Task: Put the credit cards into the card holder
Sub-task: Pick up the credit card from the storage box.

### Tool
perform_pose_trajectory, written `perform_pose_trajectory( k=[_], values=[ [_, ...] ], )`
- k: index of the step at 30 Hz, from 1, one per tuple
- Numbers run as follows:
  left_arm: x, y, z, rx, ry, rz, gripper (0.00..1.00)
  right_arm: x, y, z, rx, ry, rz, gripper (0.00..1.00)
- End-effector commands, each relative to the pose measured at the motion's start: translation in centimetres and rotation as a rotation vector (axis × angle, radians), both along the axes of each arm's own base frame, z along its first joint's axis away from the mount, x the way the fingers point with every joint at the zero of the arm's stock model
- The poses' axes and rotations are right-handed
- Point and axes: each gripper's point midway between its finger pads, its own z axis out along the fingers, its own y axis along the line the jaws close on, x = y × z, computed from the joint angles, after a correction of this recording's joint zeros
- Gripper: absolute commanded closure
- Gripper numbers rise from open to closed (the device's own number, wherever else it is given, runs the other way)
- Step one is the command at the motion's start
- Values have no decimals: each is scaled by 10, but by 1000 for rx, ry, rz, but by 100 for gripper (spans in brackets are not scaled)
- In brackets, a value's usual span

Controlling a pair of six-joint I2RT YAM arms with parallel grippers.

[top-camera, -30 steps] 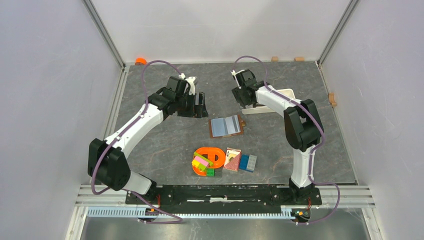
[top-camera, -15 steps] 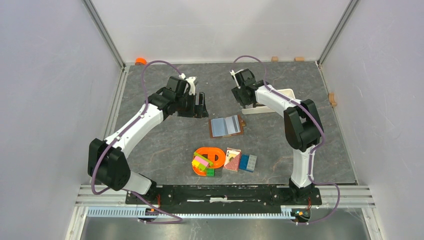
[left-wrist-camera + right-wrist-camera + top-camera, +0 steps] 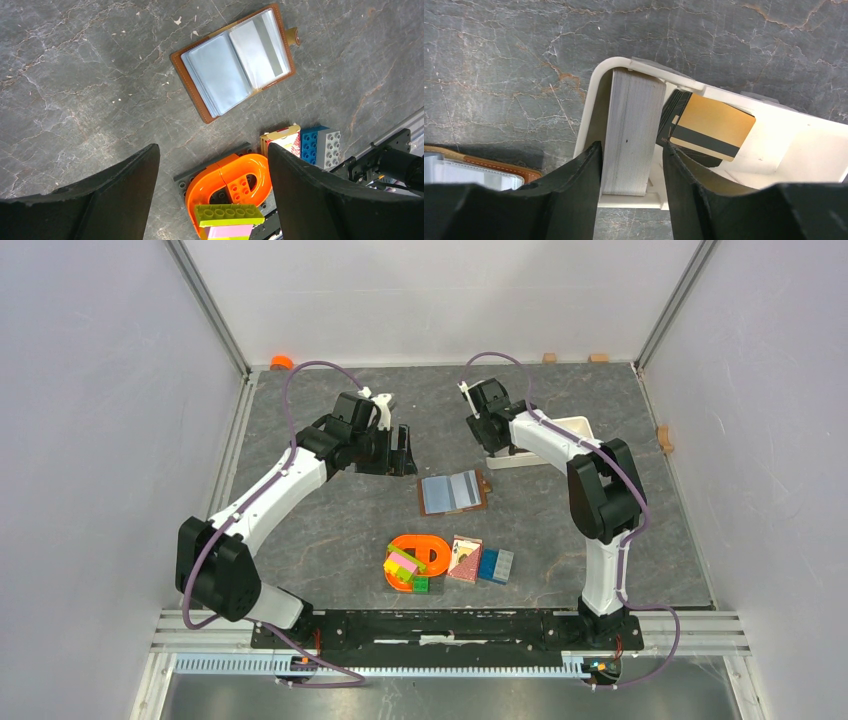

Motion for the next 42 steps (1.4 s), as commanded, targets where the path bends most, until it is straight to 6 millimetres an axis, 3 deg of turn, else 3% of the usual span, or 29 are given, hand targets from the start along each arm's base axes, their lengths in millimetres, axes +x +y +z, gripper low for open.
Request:
perform_pose_trajectory(
  k=[1,8,16,25,33,42],
  values=[
    [-2,-3,7,-15,-24,-43,14,14,-1,35,6,-79,-7,50],
    [-2,-3,7,-19,-21,-45,14,13,2,36,-1,-80,-2,63],
    [-3,-5,7,-23,-18,-51,14,14,5,36,-7,-77,5,69],
    [-3,-4,6,-20,-17,-48,14,10,16,42,52,-65,35,99],
    [-2,-4,6,-18,-17,-41,14,9,24,71,118,-109,43,99],
    [-1,-3,-2,-10,2,-32,14,3,29,92,176,-132,52,100]
  ],
)
